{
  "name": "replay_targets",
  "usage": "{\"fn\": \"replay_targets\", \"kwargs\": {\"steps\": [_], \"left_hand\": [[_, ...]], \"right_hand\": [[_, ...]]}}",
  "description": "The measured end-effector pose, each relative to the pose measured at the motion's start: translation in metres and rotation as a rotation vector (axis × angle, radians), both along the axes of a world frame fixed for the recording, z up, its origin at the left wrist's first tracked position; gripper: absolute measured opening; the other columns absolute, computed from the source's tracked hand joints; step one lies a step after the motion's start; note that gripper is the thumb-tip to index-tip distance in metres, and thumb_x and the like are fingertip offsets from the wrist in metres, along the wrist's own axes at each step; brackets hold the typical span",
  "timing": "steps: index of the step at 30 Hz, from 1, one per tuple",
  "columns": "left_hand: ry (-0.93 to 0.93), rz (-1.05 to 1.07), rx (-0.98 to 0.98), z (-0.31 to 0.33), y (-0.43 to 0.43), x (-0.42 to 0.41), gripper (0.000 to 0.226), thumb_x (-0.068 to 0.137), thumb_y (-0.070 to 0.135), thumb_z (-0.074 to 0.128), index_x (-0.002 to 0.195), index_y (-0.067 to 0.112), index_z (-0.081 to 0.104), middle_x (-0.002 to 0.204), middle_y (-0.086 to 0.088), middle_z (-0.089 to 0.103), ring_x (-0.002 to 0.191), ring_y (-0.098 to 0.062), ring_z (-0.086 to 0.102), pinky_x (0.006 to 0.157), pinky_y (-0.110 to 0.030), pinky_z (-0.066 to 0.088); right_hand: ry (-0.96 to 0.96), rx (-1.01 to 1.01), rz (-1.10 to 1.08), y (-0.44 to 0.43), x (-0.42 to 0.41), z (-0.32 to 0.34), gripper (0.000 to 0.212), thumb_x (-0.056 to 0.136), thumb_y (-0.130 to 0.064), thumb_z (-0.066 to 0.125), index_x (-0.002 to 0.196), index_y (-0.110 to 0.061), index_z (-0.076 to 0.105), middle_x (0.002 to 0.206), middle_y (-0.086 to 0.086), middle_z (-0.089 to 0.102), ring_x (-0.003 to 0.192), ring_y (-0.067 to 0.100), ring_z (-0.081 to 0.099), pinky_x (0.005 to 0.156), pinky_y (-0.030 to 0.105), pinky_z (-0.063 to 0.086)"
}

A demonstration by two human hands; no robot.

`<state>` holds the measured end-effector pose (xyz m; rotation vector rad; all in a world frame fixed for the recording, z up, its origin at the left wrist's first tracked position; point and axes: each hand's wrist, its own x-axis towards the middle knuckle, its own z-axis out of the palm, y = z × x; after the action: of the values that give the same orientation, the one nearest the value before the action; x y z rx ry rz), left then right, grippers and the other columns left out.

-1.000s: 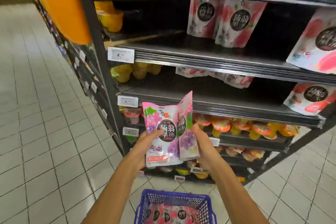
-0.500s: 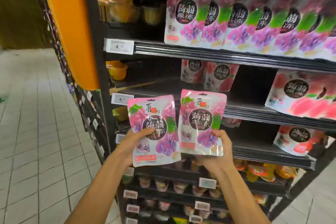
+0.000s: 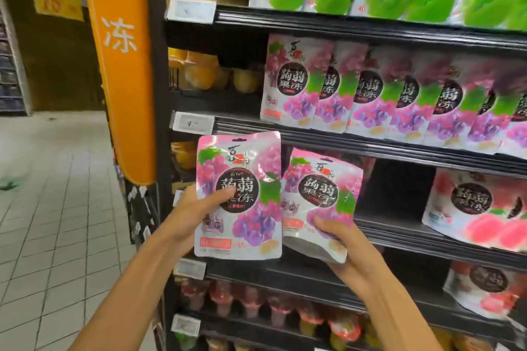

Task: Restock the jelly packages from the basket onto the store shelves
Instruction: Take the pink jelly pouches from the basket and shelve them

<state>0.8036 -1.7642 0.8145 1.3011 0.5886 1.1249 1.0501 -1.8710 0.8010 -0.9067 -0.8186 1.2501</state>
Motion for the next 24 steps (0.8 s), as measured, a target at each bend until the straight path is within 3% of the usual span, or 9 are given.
{"fn": "replay_targets", "kwargs": {"steps": [2,5,9,12,14,16,17,21,24], "left_hand": [[-0.037,-0.023,0.048,0.009,0.009,-0.009,0.069,0.048,0.047,0.093,0.109,0.023,0.071,0.106,-0.013,0.074,0.096,-0.031,0.073,0.068,-0.034,0.060],[-0.003,-0.033,0.099,0.022,0.023,-0.022,0.055,0.059,0.043,0.089,0.108,0.025,0.071,0.107,-0.014,0.074,0.096,-0.032,0.073,0.069,-0.033,0.060],[0.022,-0.041,0.165,0.042,0.042,-0.033,0.028,0.074,0.030,0.081,0.100,0.035,0.074,0.105,-0.008,0.076,0.093,-0.025,0.074,0.067,-0.028,0.060],[0.037,-0.038,0.200,0.058,0.055,-0.039,0.027,0.073,0.031,0.079,0.099,0.037,0.073,0.105,-0.006,0.076,0.094,-0.025,0.074,0.067,-0.029,0.060],[0.031,-0.044,0.202,0.067,0.065,-0.043,0.031,0.070,0.032,0.081,0.100,0.035,0.073,0.105,-0.008,0.076,0.093,-0.026,0.074,0.067,-0.030,0.060],[0.042,-0.047,0.214,0.075,0.073,-0.048,0.037,0.069,0.033,0.081,0.104,0.031,0.071,0.104,-0.007,0.076,0.092,-0.026,0.074,0.066,-0.029,0.060],[0.052,-0.046,0.223,0.079,0.076,-0.050,0.041,0.069,0.035,0.081,0.108,0.029,0.068,0.103,-0.006,0.076,0.092,-0.025,0.074,0.066,-0.029,0.060],[0.069,-0.057,0.220,0.090,0.089,-0.056,0.049,0.073,0.030,0.079,0.117,0.019,0.062,0.103,-0.008,0.076,0.091,-0.028,0.074,0.066,-0.033,0.061],[0.083,-0.072,0.211,0.093,0.095,-0.059,0.046,0.076,0.029,0.077,0.118,0.019,0.062,0.103,-0.009,0.076,0.091,-0.029,0.074,0.069,-0.036,0.062]], "right_hand": [[-0.064,-0.015,-0.015,0.000,0.001,0.005,0.030,0.067,-0.005,0.074,0.097,-0.001,0.076,0.108,0.022,0.072,0.102,0.031,0.070,0.097,0.040,0.052],[-0.132,0.025,0.034,0.001,-0.005,0.013,0.024,0.060,-0.005,0.077,0.084,-0.004,0.079,0.090,0.016,0.075,0.083,0.022,0.073,0.082,0.031,0.058],[-0.216,0.167,-0.062,0.021,-0.019,0.041,0.030,0.062,-0.005,0.078,0.092,-0.002,0.077,0.096,0.017,0.076,0.086,0.024,0.074,0.070,0.027,0.059],[-0.370,0.241,-0.207,0.042,-0.025,0.066,0.031,0.070,-0.008,0.079,0.099,-0.004,0.070,0.091,0.014,0.076,0.082,0.026,0.067,0.070,0.028,0.053],[-0.476,0.246,-0.270,0.056,-0.026,0.082,0.034,0.076,-0.010,0.079,0.107,-0.007,0.064,0.093,0.015,0.075,0.077,0.022,0.058,0.059,0.028,0.043],[-0.535,0.248,-0.304,0.070,-0.029,0.097,0.038,0.076,-0.013,0.080,0.110,-0.007,0.062,0.095,0.015,0.075,0.068,0.014,0.059,0.047,0.018,0.037],[-0.545,0.253,-0.312,0.077,-0.031,0.105,0.039,0.075,-0.013,0.082,0.109,-0.006,0.062,0.095,0.014,0.075,0.065,0.011,0.060,0.047,0.016,0.038],[-0.531,0.277,-0.331,0.102,-0.044,0.132,0.035,0.070,-0.011,0.085,0.101,-0.014,0.068,0.096,0.011,0.076,0.085,0.022,0.072,0.073,0.028,0.051],[-0.523,0.284,-0.353,0.117,-0.051,0.147,0.041,0.071,-0.007,0.084,0.106,-0.018,0.066,0.094,0.004,0.077,0.084,0.016,0.074,0.067,0.022,0.051]]}}
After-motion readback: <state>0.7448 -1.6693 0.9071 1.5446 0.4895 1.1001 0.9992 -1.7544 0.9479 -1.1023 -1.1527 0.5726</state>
